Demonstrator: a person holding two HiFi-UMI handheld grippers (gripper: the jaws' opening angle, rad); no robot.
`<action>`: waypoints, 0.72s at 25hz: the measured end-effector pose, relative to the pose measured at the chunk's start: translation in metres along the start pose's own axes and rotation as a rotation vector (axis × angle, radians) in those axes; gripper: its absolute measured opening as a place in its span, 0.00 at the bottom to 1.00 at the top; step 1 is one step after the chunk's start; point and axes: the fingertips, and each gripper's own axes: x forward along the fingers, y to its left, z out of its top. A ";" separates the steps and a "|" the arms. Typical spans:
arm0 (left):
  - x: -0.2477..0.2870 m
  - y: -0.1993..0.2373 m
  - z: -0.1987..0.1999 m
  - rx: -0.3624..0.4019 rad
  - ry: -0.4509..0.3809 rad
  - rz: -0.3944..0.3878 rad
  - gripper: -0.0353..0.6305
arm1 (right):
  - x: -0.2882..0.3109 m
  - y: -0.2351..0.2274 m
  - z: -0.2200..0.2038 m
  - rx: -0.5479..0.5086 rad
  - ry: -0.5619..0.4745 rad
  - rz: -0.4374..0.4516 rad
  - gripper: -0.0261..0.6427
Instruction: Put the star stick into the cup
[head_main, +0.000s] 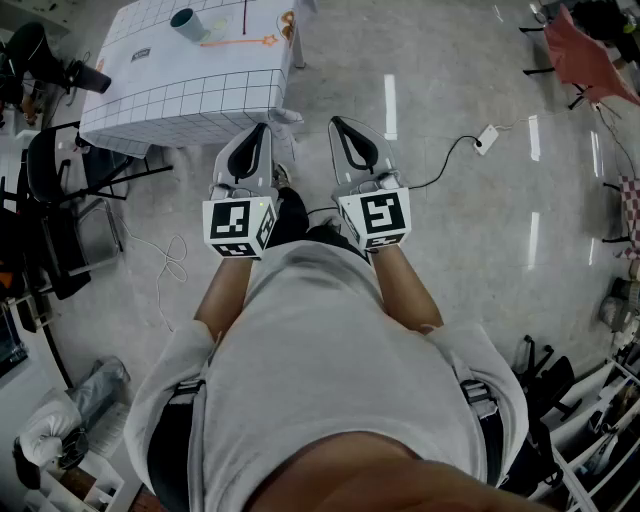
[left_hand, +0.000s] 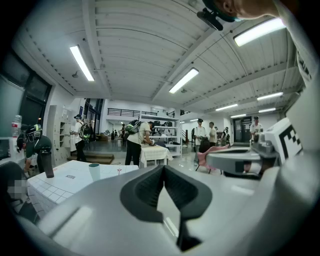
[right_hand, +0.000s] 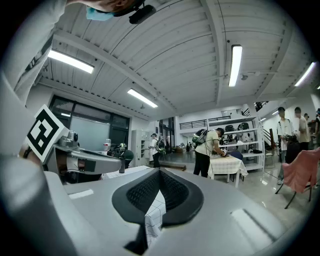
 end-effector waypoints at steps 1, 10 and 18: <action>0.001 -0.004 -0.001 -0.004 0.007 -0.001 0.06 | -0.002 -0.002 -0.002 0.001 0.010 0.001 0.04; 0.050 -0.017 -0.004 -0.004 0.028 -0.036 0.06 | 0.014 -0.041 -0.016 0.025 0.053 -0.024 0.04; 0.161 -0.009 -0.009 -0.013 0.085 -0.078 0.06 | 0.089 -0.105 -0.033 0.032 0.119 0.008 0.04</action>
